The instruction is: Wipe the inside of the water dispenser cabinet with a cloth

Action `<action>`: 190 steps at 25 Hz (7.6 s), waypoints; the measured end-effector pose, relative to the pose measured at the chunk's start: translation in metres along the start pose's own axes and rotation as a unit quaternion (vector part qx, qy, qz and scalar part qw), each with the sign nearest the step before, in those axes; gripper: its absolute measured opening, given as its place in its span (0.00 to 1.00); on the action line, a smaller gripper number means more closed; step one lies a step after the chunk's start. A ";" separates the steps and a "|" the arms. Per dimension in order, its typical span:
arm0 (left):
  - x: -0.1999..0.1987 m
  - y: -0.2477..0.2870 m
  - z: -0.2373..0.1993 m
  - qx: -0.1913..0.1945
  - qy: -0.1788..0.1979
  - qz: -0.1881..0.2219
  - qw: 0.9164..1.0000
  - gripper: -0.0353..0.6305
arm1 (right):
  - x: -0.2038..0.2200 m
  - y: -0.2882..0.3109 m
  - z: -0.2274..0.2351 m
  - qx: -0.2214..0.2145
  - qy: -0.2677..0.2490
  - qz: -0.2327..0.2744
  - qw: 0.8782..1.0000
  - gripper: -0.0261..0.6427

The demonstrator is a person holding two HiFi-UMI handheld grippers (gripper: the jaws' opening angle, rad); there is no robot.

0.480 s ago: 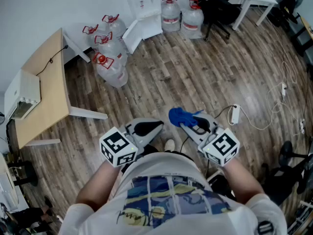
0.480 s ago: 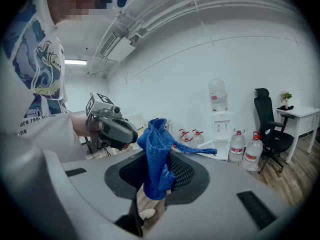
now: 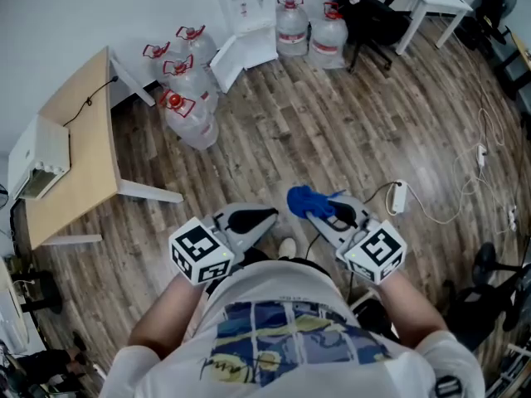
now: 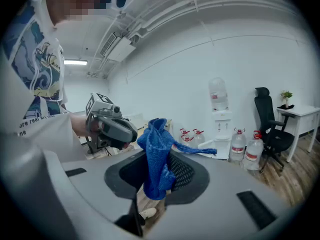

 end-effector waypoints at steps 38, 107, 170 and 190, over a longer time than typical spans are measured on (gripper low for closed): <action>-0.183 0.168 -0.316 0.056 0.026 0.035 0.997 0.06 | -0.193 0.163 0.365 0.039 -0.042 -0.045 0.997 0.18; 0.002 0.795 -0.817 0.084 -0.036 0.070 0.993 0.06 | 0.275 0.760 1.099 -0.191 -0.341 -0.257 0.884 0.18; 0.107 0.786 -0.889 0.004 -0.049 0.156 0.986 0.06 | 0.276 0.912 1.270 0.188 -0.480 -0.176 0.839 0.18; 0.117 0.782 -0.885 0.001 -0.057 0.153 0.987 0.06 | 0.346 0.923 1.271 0.116 -0.353 -0.251 0.894 0.18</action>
Point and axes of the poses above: the fingertips, and each gripper's own axes: y forward along the fingers, z to its right, x out of its underside, the point moved 6 cm from there along -y, backward along the fingers, and after that the axes turned 12 degrees about -x, right-handed, at the moved point
